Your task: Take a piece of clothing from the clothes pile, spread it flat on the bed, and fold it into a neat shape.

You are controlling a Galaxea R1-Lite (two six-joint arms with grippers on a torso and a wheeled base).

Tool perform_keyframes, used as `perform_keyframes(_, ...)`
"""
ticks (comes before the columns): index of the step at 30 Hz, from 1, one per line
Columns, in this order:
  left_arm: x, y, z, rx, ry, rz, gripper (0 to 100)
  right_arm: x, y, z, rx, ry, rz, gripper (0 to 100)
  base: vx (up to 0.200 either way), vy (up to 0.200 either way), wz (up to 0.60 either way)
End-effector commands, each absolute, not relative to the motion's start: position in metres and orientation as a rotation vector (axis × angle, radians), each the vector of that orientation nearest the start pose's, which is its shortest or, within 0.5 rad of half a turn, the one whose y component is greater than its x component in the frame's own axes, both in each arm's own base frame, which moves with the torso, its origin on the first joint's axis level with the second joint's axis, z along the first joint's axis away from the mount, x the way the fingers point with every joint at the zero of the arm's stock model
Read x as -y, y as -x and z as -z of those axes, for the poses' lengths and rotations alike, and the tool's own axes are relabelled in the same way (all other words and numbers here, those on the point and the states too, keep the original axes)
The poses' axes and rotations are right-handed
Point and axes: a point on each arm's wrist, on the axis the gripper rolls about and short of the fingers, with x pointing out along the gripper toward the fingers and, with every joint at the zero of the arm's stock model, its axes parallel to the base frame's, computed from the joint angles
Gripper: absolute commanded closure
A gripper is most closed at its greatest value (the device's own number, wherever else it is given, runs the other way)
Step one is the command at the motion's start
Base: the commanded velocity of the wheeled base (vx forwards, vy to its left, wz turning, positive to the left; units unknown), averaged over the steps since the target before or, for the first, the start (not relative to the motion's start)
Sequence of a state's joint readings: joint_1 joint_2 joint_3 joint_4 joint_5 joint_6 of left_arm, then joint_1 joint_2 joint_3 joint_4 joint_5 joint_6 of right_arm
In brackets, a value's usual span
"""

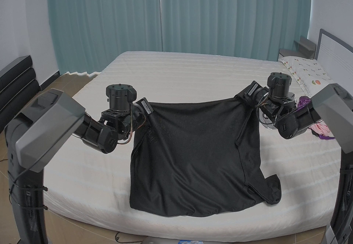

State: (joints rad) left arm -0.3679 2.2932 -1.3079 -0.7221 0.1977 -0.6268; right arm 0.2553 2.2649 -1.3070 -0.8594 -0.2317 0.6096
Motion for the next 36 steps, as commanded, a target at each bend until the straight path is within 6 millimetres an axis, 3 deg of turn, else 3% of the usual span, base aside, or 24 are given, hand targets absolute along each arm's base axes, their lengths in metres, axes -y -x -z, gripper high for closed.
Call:
perform_keyframes(1, 0.168, -0.455, -0.046, -0.341, 0.537, 0.069, 100, -0.116, -0.467, -0.063, -0.199, -0.558, 0.045, 100, 0.0, 0.0, 0.0)
perform_keyframes(8, 0.173, -0.47, -0.007, -0.372, 0.525, 0.044, 100, -0.118, -0.49, -0.026, -0.257, -0.54, 0.081, 100, 0.0, 0.0, 0.0)
perform_keyframes(9, 0.174, -0.473, -0.001, -0.374, 0.524, 0.041, 100, -0.118, -0.492, -0.017, -0.274, -0.533, 0.086, 0, 0.0, 0.0, 0.0)
perform_keyframes(10, 0.174, -0.476, 0.011, -0.392, 0.518, 0.03, 0, -0.119, -0.494, -0.003, -0.297, -0.523, 0.088, 0, 0.0, 0.0, 0.0)
perform_keyframes(13, 0.173, -0.48, 0.031, -0.438, 0.501, 0.005, 0, -0.121, -0.496, 0.02, -0.341, -0.498, 0.096, 0, 0.0, 0.0, 0.0)
perform_keyframes(17, 0.169, -0.48, 0.037, -0.444, 0.489, -0.031, 0, -0.114, -0.499, 0.028, -0.347, -0.478, 0.119, 0, 0.0, 0.0, 0.0)
perform_keyframes(20, 0.162, -0.483, 0.034, -0.434, 0.492, -0.052, 0, -0.104, -0.508, 0.013, -0.29, -0.503, 0.127, 0, 0.0, 0.0, 0.0)
perform_keyframes(22, 0.149, -0.489, 0.016, -0.38, 0.508, -0.087, 0, -0.095, -0.521, -0.027, -0.145, -0.558, 0.115, 0, 0.0, 0.0, 0.0)
perform_keyframes(24, 0.139, -0.491, -0.003, -0.341, 0.537, -0.103, 0, -0.095, -0.521, -0.036, -0.13, -0.564, 0.112, 0, 0.0, 0.0, 0.0)
perform_keyframes(27, 0.133, -0.491, -0.016, -0.318, 0.593, -0.12, 0, -0.094, -0.525, -0.027, -0.147, -0.556, 0.115, 0, 0.0, 0.0, 0.0)
perform_keyframes(32, 0.121, -0.471, -0.014, -0.382, 0.585, -0.159, 0, -0.1, -0.514, 0.026, -0.272, -0.517, 0.144, 0, 0.0, 0.0, 0.0)
perform_keyframes(36, 0.114, -0.445, -0.032, -0.415, 0.625, -0.174, 0, -0.093, -0.504, 0.011, -0.297, -0.519, 0.129, 0, 0.0, 0.0, 0.0)
